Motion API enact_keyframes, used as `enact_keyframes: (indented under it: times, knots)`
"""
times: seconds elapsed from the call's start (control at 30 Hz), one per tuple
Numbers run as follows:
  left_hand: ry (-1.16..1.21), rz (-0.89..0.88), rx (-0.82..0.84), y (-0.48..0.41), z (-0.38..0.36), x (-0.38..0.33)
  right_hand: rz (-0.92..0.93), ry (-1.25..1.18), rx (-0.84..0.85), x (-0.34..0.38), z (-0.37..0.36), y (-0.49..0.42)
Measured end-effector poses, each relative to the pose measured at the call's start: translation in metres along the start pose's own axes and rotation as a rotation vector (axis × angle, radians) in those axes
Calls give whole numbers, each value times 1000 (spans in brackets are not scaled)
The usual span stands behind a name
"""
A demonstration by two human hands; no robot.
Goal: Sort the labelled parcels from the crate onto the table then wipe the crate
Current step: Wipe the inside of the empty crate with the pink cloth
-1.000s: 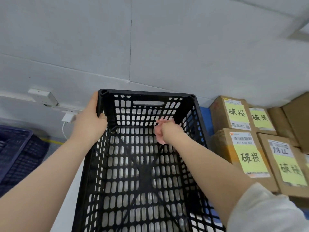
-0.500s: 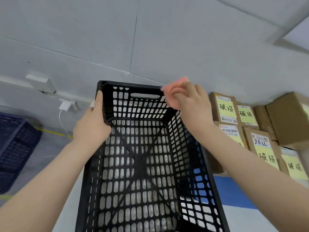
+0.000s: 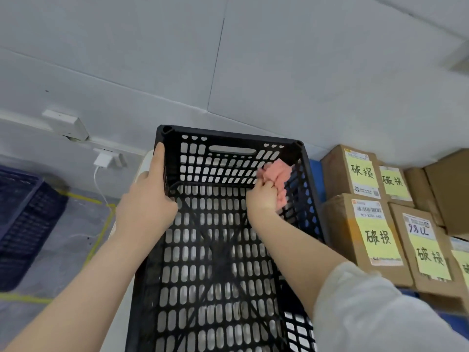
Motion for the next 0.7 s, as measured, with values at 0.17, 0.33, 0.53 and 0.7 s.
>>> enact_keyframes:
  times: [0.17,0.33,0.53,0.7]
  knots:
    - [25,-3,-12,0,1,-3,-261,-623,-85,-7,-40,-2]
    - [32,5,-2,-1,1,-1,50,26,150,12,-42,-16]
    - [41,12,14,0,1,-2,187,601,117,12,-38,-7]
    - [45,11,19,1,0,-1,234,547,183,6,2,9]
Point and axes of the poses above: each hand's wrist, its own y-axis away from the middle knuckle, its own z-axis out of the back of the hand, x = y × z, the point moved 10 cm from there along -y, towards the middle knuckle, and after that the axes turned 14 degrees about z, right-handed, at the moved point
